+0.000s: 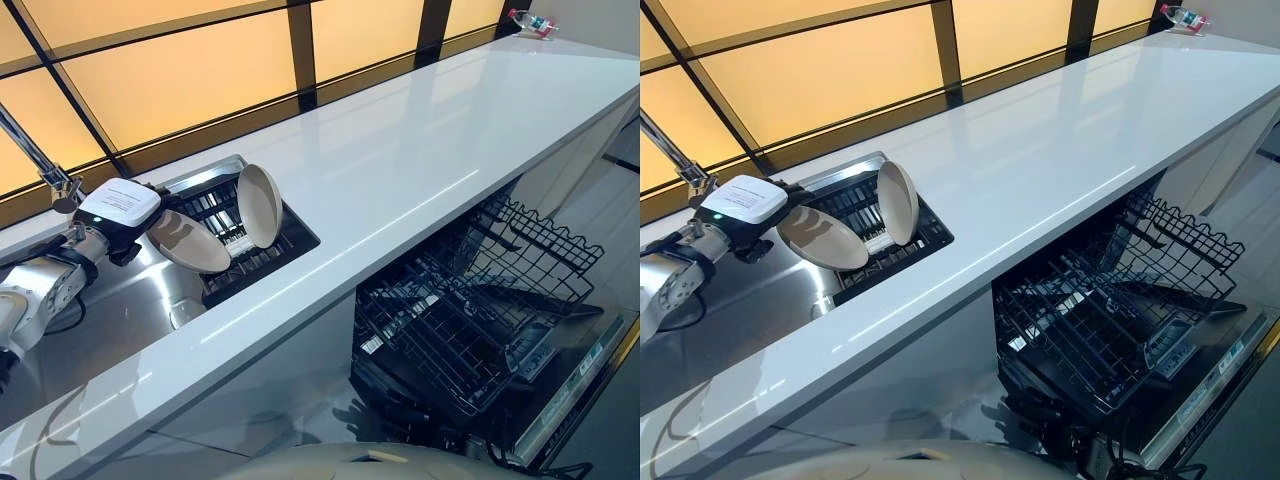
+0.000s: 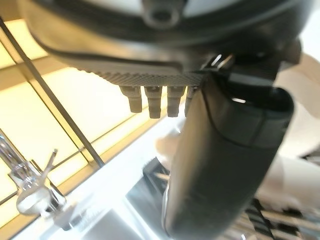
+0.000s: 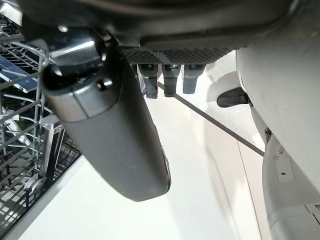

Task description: Pick up plates and place into dishwasher.

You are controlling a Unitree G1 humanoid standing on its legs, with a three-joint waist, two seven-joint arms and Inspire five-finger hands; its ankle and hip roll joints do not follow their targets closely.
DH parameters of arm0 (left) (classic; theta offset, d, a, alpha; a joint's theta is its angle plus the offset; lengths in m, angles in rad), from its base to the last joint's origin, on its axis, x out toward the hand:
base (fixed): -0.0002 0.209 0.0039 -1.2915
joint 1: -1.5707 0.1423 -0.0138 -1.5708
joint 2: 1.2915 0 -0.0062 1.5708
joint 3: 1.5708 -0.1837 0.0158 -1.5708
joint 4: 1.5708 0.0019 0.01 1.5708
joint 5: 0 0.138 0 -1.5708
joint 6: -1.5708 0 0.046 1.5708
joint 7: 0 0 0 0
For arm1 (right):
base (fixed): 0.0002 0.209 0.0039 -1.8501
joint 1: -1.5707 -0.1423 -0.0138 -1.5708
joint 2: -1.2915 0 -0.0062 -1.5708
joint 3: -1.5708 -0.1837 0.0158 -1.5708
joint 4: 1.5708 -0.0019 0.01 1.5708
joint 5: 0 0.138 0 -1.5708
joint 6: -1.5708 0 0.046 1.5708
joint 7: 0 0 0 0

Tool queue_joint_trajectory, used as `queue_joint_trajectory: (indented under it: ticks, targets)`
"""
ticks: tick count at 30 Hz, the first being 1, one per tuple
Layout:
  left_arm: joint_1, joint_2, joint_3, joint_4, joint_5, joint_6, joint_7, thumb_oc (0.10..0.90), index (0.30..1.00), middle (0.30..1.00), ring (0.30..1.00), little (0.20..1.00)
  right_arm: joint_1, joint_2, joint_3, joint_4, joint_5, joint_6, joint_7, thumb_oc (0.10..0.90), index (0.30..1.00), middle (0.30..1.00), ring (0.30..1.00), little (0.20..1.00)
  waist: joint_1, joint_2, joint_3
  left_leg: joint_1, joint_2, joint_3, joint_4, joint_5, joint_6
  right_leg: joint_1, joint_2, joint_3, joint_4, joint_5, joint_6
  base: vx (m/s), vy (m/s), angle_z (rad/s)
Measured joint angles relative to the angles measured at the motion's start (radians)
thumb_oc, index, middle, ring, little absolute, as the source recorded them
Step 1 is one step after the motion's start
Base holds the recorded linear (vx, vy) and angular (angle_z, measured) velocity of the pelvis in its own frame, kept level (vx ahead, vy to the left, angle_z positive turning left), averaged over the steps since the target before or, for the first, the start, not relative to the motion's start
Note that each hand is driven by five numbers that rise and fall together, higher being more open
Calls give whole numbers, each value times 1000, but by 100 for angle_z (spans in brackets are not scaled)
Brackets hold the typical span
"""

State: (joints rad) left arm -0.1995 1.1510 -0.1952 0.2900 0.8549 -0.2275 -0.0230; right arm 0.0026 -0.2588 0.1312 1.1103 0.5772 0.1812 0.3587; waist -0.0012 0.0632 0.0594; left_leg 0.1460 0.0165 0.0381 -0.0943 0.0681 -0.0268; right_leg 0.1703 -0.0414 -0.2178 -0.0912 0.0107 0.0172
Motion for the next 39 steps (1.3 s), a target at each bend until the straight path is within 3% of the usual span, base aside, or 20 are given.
queue_joint_trajectory:
  ticks: [8,21,22,23,25,26,30,39]
  targets:
    - [-33,0,-46,18,12,-7,-84,800,900,900,900,900,-2,-2,0,-2,0,10,0,800,900,900,900,900,-2,-3,-1,-1,0,10,0,0,1,-6,0,11,0,6,1,2,6,-4]
    - [-82,-22,-118,21,49,-11,-101,800,900,900,900,900,6,-5,3,-31,2,23,-1,800,900,900,900,900,-9,-8,2,0,-1,12,0,0,1,-7,0,14,0,6,1,0,0,0]
    - [-83,-27,-122,21,51,-10,-99,756,862,862,862,856,8,-5,4,-36,2,25,-1,800,900,900,900,900,-10,-8,2,0,-1,13,0,0,1,-7,0,15,0,6,1,0,0,0]
    - [-84,-38,-123,27,52,-8,-92,550,686,686,686,650,10,-6,4,-42,2,28,-1,800,900,900,900,900,-11,-9,3,0,-1,13,0,0,1,-7,0,15,0,6,1,0,0,0]
    - [-89,-59,-131,44,65,8,-79,298,469,469,469,398,17,-7,5,-59,4,32,0,800,900,900,900,900,-15,-11,4,0,0,13,0,0,1,-7,1,15,0,6,1,0,0,0]
    - [-93,-62,-140,49,72,15,-76,100,300,300,300,200,17,-7,5,-59,10,33,1,800,900,900,900,900,-16,-11,5,0,0,14,0,0,1,-7,1,16,0,6,1,0,0,0]
    - [-107,-90,-172,98,90,58,-37,100,300,300,300,200,27,-15,24,-99,34,51,7,800,900,900,900,900,-27,-14,10,0,0,15,0,-1,1,-8,1,17,0,7,2,0,0,0]
    - [-128,-129,-204,129,139,120,112,100,300,300,300,200,114,-32,137,-505,250,250,45,800,900,900,900,900,-44,-12,28,4,2,23,0,0,2,-7,3,22,0,11,1,-13,-26,-1]
